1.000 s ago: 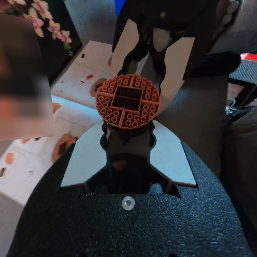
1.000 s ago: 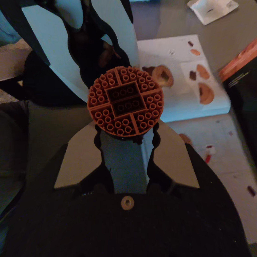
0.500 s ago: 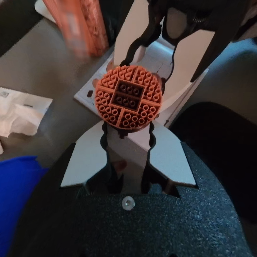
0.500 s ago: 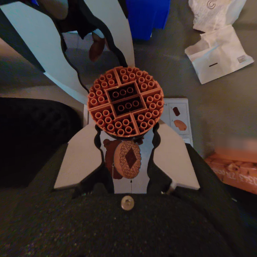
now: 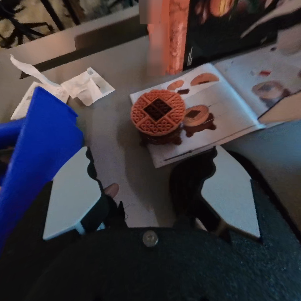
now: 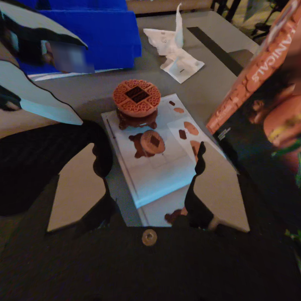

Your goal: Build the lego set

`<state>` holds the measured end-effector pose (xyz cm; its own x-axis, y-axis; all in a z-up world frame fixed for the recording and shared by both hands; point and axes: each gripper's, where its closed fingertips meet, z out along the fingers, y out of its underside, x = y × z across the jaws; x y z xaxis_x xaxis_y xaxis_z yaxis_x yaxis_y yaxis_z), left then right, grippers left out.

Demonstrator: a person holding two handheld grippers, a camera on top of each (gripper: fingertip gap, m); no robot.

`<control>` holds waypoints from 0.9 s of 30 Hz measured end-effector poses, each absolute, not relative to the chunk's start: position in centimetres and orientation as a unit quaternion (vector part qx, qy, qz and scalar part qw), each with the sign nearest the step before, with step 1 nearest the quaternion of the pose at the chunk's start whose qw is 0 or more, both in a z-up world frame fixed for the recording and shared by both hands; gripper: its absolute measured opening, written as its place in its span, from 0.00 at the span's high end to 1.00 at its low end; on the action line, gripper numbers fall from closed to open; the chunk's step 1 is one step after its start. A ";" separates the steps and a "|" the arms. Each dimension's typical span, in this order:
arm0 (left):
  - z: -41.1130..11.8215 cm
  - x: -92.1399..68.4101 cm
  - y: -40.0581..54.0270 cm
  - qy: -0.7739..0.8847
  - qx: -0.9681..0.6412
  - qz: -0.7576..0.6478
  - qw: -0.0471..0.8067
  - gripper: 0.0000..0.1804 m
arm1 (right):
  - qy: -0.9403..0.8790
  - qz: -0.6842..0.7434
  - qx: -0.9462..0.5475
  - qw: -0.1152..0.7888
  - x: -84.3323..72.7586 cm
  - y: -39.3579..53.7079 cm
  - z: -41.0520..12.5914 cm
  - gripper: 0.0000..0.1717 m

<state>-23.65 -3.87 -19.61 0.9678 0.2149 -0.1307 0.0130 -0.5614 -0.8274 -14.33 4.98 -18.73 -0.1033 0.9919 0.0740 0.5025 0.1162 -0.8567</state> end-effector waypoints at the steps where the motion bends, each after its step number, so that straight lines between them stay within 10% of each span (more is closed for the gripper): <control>1: -19.4 -22.5 -3.9 -0.079 -0.868 0.108 0.478 0.26 | -0.647 0.347 -0.574 0.362 -13.3 4.6 -18.8 0.36; 27: -19.7 -16.4 -5.5 -0.164 -0.837 0.178 0.491 0.32 | -0.588 0.334 -0.628 0.385 -7.9 1.8 -19.2 0.43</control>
